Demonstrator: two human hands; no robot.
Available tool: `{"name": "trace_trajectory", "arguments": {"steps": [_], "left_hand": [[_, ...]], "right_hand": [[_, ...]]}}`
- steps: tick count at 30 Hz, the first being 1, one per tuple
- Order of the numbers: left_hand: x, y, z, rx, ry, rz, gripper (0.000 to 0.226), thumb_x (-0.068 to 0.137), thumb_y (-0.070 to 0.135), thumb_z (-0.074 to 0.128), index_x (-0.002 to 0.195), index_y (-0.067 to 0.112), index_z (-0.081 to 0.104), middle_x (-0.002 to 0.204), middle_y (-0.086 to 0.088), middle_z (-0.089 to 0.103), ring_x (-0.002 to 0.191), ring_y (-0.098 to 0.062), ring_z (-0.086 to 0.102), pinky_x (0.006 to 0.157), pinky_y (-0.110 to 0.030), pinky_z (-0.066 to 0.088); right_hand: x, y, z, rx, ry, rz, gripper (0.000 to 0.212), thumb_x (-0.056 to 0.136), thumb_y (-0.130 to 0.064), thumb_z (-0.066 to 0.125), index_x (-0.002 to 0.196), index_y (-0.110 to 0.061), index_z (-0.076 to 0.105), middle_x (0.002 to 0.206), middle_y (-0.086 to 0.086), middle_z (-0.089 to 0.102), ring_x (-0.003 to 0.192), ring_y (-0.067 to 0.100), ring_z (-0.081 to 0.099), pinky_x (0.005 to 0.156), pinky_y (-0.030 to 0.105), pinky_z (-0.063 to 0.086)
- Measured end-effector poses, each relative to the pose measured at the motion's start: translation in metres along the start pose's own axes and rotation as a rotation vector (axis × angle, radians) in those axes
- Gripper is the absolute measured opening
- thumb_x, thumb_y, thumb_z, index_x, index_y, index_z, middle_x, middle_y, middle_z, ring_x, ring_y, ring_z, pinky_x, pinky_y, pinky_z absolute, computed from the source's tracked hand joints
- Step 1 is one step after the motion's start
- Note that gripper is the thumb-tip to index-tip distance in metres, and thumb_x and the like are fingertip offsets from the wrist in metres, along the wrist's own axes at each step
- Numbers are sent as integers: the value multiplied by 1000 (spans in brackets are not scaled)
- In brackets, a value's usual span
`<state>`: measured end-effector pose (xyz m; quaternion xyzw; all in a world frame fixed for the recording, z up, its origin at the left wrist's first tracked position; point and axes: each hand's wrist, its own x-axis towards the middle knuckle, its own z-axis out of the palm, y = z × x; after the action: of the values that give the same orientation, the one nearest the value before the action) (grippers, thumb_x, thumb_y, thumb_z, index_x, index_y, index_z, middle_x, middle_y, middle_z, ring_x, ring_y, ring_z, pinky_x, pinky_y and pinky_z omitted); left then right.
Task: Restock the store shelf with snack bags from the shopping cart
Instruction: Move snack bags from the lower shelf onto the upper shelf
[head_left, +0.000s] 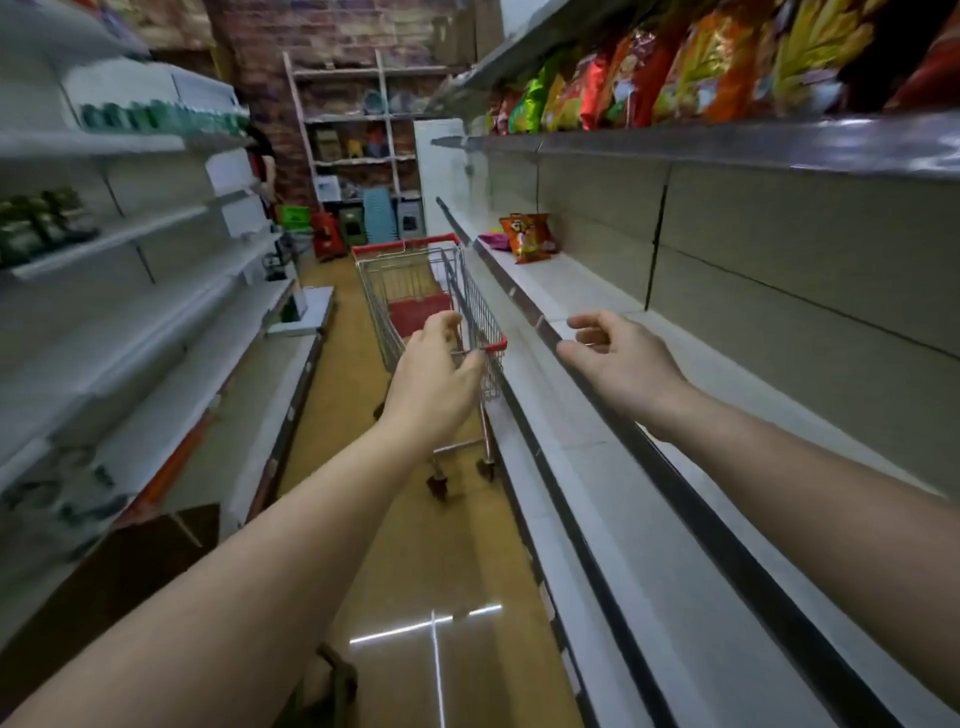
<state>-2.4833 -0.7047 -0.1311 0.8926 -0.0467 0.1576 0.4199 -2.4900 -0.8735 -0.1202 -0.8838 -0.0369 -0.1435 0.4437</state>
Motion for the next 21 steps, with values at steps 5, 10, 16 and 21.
{"name": "trace_trajectory", "arguments": {"steps": [5, 10, 16, 21], "left_hand": [[113, -47, 0, 0, -49, 14, 49, 96, 26, 50, 142, 18, 35, 138, -3, 47, 125, -20, 47, 104, -44, 43], [217, -71, 13, -55, -110, -31, 49, 97, 27, 49, 143, 17, 34, 142, -5, 44, 126, -21, 47, 104, -44, 43], [331, -98, 49, -74, -126, -21, 49, 97, 29, 48, 142, 16, 33, 141, -7, 45, 126, -22, 46, 102, -43, 44], [437, -114, 79, -99, -110, -19, 48, 97, 24, 48, 142, 13, 34, 141, -11, 46, 124, -24, 49, 102, -42, 45]], "right_hand": [[115, 4, 47, -4, 43, 51, 40, 91, -32, 56, 128, -16, 51, 123, 4, 56, 100, 13, 49, 84, 25, 38], [209, 19, 73, -13, 53, 134, 42, 90, -33, 57, 128, -16, 51, 124, 5, 56, 109, 18, 52, 88, 29, 41], [335, 47, 105, -6, 74, 145, 41, 91, -30, 55, 129, -16, 51, 127, 7, 55, 116, 22, 51, 97, 34, 41], [450, 77, 134, 16, 51, 104, 42, 90, -29, 55, 130, -17, 49, 128, 7, 54, 115, 21, 51, 95, 32, 40]]}}
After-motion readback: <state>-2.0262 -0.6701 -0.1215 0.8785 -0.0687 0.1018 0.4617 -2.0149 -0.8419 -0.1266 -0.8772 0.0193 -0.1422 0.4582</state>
